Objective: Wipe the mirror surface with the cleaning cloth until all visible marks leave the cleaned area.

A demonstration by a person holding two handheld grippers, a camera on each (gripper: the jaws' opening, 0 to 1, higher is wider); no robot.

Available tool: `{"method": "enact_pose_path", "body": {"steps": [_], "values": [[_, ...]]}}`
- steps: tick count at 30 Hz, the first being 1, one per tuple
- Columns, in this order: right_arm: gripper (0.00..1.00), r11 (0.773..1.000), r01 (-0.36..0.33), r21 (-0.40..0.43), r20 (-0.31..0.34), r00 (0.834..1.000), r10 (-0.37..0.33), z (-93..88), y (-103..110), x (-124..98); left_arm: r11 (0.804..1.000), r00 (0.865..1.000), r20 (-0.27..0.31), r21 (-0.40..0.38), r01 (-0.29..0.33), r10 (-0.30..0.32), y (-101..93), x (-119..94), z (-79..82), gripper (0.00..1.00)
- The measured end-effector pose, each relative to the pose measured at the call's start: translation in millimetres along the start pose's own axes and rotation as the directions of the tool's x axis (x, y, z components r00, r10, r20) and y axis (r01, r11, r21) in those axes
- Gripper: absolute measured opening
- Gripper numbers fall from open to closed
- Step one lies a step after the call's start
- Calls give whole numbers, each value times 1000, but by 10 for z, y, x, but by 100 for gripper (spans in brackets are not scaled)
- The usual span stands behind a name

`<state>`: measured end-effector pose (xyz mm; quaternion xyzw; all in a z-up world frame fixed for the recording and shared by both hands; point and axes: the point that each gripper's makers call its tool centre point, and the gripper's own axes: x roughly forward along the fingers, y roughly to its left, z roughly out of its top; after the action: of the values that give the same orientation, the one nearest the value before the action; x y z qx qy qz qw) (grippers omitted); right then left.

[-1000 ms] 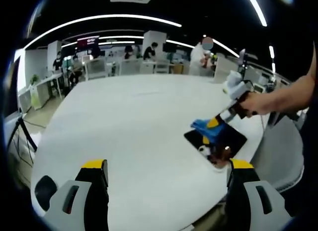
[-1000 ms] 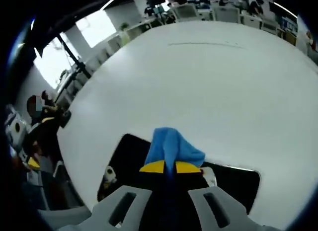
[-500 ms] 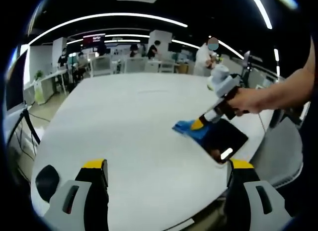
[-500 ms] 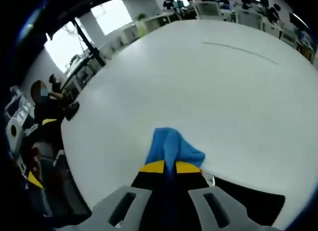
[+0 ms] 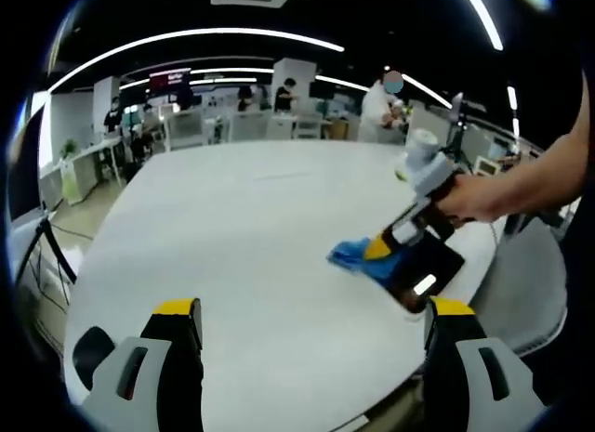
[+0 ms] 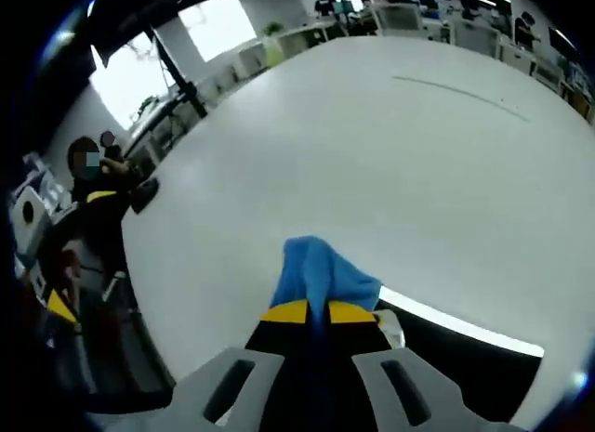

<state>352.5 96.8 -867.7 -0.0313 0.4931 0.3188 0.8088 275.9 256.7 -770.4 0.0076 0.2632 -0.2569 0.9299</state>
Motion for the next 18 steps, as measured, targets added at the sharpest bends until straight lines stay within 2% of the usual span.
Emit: {"method": "enact_pose_path", "body": {"steps": [5, 8, 18], "values": [[0, 1000, -25, 4, -16, 1000, 25, -216, 113, -95, 1000, 1000, 1, 1, 1, -1, -36, 0, -13, 100], [0, 999, -36, 7, -24, 999, 36, -282, 168, -116, 1000, 1000, -1, 1, 4, -4, -64, 2, -28, 100], [0, 999, -45, -22, -13, 999, 44, -292, 162, -127, 1000, 1000, 3, 2, 7, -7, -127, -2, -39, 100]]}}
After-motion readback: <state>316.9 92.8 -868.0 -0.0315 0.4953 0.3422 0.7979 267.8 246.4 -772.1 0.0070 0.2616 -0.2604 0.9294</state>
